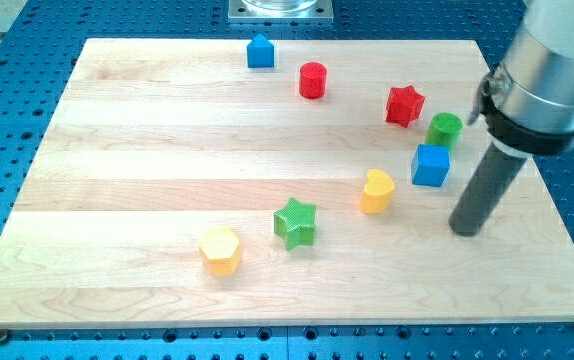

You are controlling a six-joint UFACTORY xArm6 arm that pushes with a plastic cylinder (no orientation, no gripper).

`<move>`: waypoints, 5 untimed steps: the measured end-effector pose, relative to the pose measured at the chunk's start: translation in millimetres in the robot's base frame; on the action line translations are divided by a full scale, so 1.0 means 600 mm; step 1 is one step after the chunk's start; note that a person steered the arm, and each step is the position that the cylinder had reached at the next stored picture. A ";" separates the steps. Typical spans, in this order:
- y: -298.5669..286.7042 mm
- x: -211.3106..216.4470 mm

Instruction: Slide the yellow heart towards the center left

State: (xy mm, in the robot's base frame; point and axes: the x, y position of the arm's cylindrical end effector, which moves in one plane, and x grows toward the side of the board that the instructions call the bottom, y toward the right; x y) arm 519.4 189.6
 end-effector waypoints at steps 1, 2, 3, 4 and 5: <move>-0.056 -0.007; -0.052 -0.030; -0.192 -0.090; -0.299 -0.107; -0.179 -0.057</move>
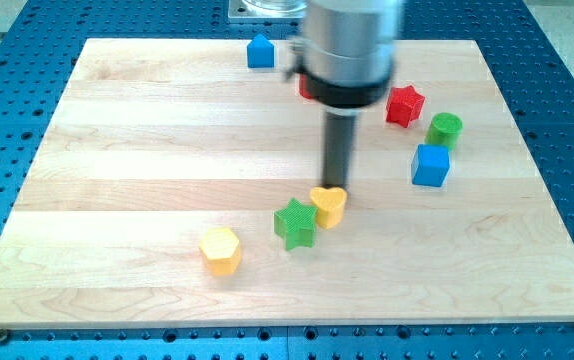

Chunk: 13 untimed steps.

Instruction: Slide the yellow heart towards the center left

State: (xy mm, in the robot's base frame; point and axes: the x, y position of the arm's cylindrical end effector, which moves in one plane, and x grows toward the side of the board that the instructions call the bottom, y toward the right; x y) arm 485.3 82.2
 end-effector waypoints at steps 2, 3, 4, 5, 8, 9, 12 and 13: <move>-0.008 0.069; -0.064 -0.031; -0.175 -0.068; -0.089 -0.062; -0.256 -0.049; -0.391 -0.069; -0.456 -0.069; -0.379 -0.053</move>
State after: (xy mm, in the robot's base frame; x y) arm 453.5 -145.0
